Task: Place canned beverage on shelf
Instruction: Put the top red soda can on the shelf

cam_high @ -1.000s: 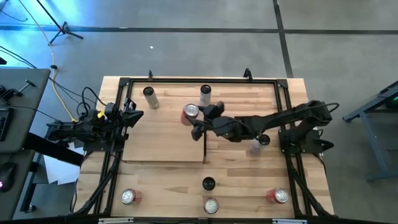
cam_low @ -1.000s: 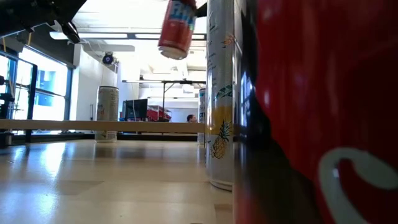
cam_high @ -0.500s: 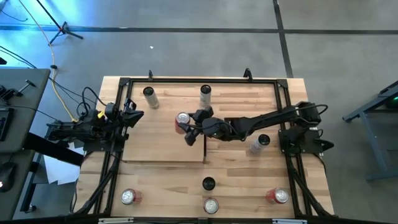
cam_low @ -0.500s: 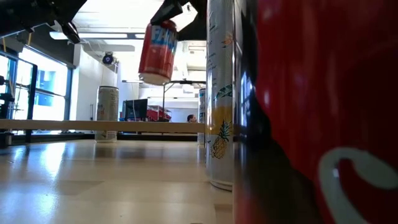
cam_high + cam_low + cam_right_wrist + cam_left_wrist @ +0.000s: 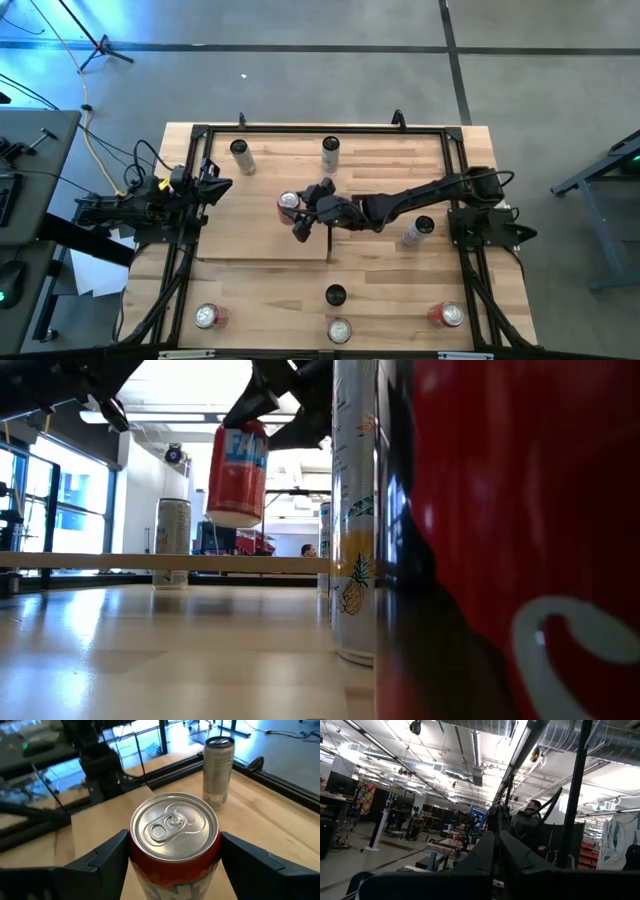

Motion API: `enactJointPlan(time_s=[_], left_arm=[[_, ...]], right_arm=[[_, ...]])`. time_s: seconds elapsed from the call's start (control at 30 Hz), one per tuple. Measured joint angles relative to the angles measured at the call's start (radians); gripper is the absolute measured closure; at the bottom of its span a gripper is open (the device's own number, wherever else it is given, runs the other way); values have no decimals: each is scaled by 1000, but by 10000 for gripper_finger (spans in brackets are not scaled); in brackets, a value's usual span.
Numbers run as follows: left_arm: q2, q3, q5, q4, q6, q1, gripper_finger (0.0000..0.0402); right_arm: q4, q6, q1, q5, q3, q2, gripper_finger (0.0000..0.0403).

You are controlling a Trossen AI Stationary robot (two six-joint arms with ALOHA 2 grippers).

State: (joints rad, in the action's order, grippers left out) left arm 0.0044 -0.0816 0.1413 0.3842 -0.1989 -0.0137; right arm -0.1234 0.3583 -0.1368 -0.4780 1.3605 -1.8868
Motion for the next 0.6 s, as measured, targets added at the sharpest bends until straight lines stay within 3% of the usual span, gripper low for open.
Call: enactJointPlan(time_s=[0.6], left_arm=[[0, 0, 0, -7, 0, 0, 394]], right_arm=[[-31, -51, 0, 33, 0, -40, 135]])
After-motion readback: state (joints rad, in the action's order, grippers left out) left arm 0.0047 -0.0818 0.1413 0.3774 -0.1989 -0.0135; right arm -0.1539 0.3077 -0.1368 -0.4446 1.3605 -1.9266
